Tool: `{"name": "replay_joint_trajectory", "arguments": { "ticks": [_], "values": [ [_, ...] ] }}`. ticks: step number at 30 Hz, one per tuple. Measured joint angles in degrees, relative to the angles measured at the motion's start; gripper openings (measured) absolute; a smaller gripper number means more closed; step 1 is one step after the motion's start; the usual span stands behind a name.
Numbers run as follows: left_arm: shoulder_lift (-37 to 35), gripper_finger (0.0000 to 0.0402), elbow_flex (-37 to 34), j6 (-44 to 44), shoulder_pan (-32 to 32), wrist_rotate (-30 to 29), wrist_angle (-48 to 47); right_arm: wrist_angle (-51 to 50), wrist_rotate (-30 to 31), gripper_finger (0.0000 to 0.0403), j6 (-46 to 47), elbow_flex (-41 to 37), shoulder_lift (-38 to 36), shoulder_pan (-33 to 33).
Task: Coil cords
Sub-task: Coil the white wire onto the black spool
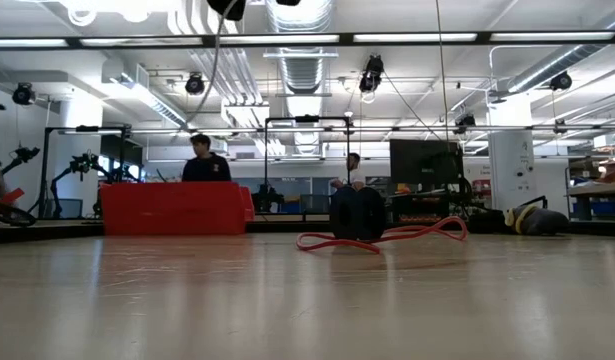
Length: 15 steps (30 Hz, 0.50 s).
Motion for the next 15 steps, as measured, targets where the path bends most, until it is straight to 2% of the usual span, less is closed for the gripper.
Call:
{"name": "replay_joint_trajectory", "arguments": {
  "ticks": [3,7,15],
  "values": [
    [0.0,0.0000,3.4,-0.8,-0.2,-0.1,-6.2,-2.7,0.9,0.0000,0.6,0.0,-0.2,0.0],
    [0.0,0.0000,5.7,-2.2,-0.9,-0.6,-10.4,-6.0,5.2,0.0000,0.6,0.0,-0.2,0.1],
    [-0.6,0.0000,6.2,-4.1,-3.2,-1.2,-11.2,-9.1,16.6,0.0000,-1.1,0.0,-0.2,0.1]
  ]
}}
